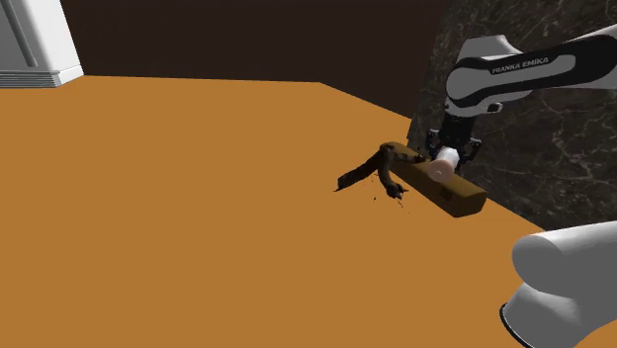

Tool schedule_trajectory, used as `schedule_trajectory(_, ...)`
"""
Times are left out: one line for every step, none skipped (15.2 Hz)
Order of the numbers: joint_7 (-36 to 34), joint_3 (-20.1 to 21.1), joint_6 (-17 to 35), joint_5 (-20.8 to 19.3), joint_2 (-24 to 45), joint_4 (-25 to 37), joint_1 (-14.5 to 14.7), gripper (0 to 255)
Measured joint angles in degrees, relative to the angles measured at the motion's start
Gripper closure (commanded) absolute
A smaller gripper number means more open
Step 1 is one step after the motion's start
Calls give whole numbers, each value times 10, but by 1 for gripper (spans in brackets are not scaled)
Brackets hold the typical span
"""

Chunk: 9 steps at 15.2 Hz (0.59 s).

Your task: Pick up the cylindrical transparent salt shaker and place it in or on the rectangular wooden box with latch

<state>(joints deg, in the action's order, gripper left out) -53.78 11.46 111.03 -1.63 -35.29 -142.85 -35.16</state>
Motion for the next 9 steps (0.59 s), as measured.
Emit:
schedule_trajectory(5,-3,5,-5,21,16,-6,255)
schedule_trajectory(11,-8,11,-11,40,30,-12,255)
schedule_trajectory(13,-9,17,-16,67,51,-17,255)
schedule_trajectory(18,-13,24,-21,87,65,-23,255)
schedule_trajectory(23,-17,28,-25,103,77,-27,255)
schedule_trajectory(24,-18,34,-29,126,94,-31,255)
schedule_trajectory(27,-19,35,-34,151,118,-35,255)
schedule_trajectory(34,-24,34,-39,173,141,-41,255)
schedule_trajectory(37,-27,39,-43,195,160,-45,255)
